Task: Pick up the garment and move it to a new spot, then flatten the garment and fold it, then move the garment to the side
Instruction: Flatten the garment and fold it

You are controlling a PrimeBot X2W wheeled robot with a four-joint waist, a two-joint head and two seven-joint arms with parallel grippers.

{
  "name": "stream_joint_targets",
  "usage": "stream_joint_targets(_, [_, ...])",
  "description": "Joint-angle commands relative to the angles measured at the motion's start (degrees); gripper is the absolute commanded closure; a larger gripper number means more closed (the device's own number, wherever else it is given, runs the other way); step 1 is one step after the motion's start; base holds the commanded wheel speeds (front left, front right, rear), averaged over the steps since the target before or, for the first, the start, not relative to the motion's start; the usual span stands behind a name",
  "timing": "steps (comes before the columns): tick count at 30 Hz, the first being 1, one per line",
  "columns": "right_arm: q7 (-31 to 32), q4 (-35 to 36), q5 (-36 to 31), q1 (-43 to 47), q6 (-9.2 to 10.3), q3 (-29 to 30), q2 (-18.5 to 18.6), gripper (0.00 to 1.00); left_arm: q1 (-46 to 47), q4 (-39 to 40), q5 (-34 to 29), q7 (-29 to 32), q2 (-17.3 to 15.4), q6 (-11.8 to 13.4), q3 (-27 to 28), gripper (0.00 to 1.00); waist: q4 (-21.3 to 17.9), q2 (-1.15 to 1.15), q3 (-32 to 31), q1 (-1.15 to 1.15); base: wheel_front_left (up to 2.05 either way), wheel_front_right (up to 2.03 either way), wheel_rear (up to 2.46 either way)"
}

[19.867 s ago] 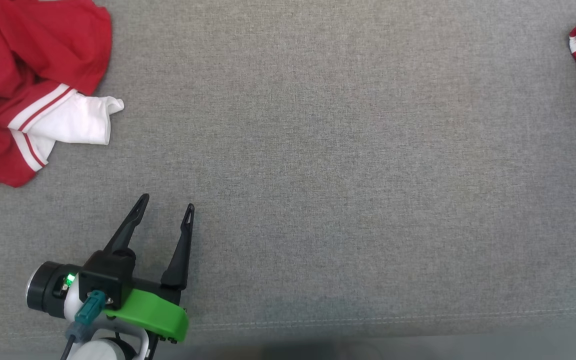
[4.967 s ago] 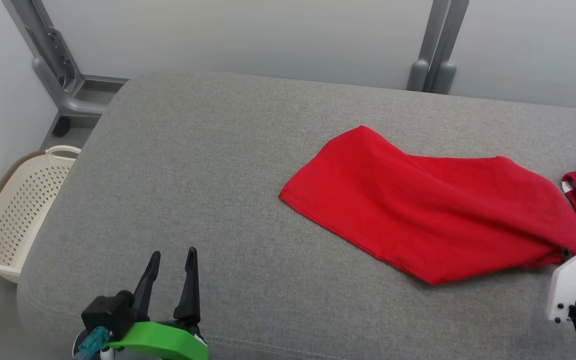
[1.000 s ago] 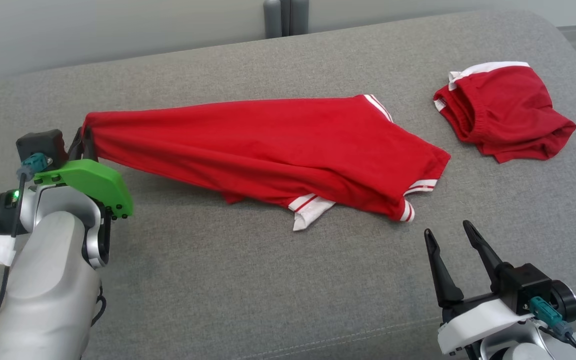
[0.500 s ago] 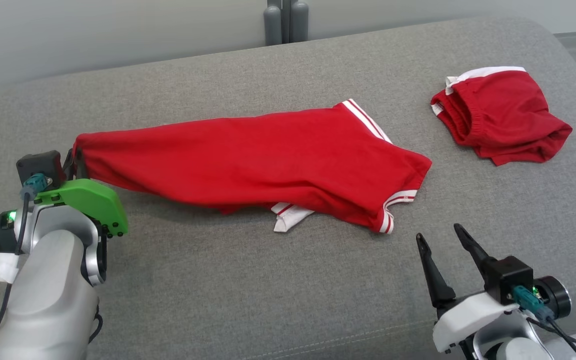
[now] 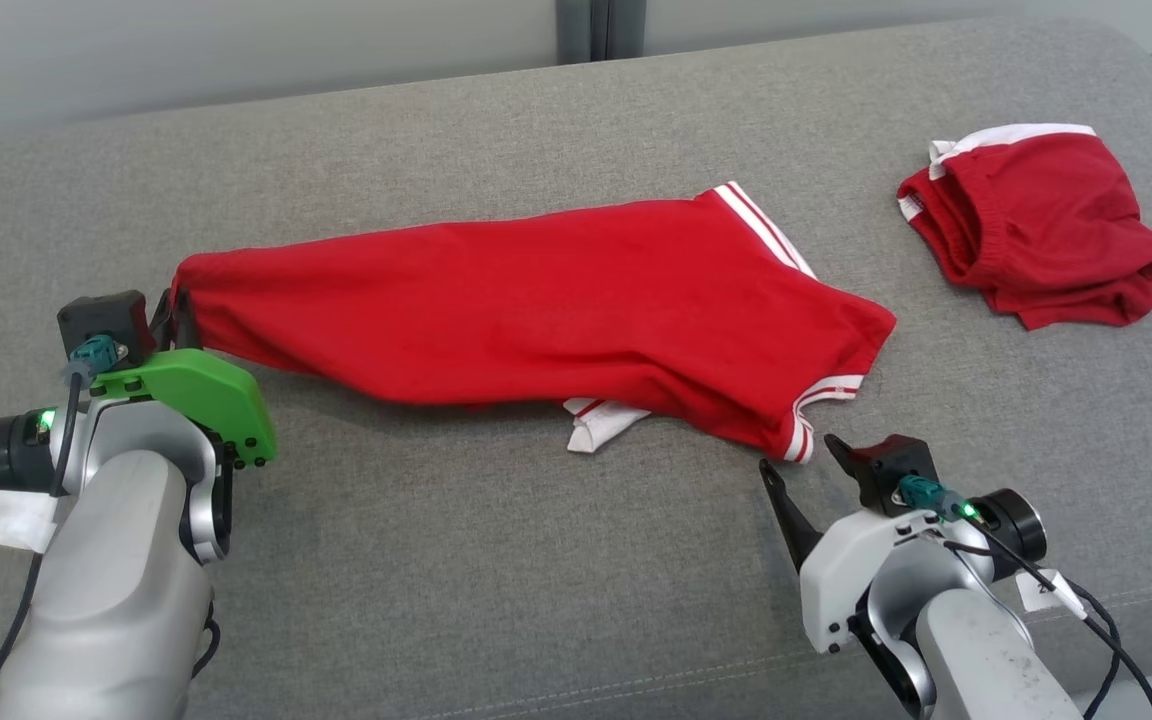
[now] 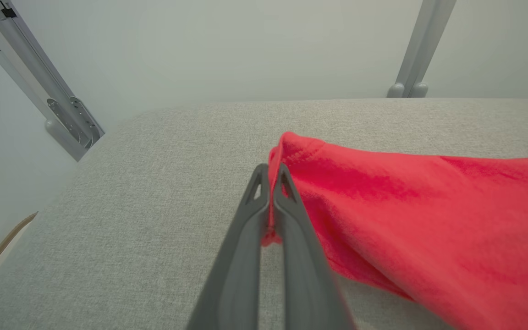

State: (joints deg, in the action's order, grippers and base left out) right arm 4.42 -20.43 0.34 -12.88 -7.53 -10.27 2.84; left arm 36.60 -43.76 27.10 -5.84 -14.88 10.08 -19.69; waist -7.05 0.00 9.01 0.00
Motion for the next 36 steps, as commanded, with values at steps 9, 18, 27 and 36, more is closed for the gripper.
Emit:
stream_joint_targets(9, [-2.4,-6.7,1.0,-4.7,0.08,-0.9,0.1,1.0,0.9,0.3,0.6,-0.3,0.3,-0.4,-0.4,1.0,0.9,0.0,0.5,0.0,0.0,0.0,0.0])
stream_joint_targets(18, [-3.3,-1.4,5.6,-2.5,0.08,1.4,1.0,1.0,-0.8,3.6,2.8,-2.6,0.9,-0.7,0.9,1.0,1.6,0.0,-0.1,0.0,0.0,0.0,0.0])
stream_joint_targets(27, [0.2,19.0,13.7,6.6,0.08,6.3,4.8,1.0,-5.8,15.3,3.5,-1.8,-1.0,0.7,1.4,1.0,2.3,0.0,-0.9,0.0,0.0,0.0,0.0])
stream_joint_targets(36, [6.5,40.7,21.0,13.4,0.07,15.2,5.3,1.0,-13.7,37.8,3.2,4.3,-4.1,5.7,1.7,1.0,3.7,0.0,-0.6,0.0,0.0,0.0,0.0])
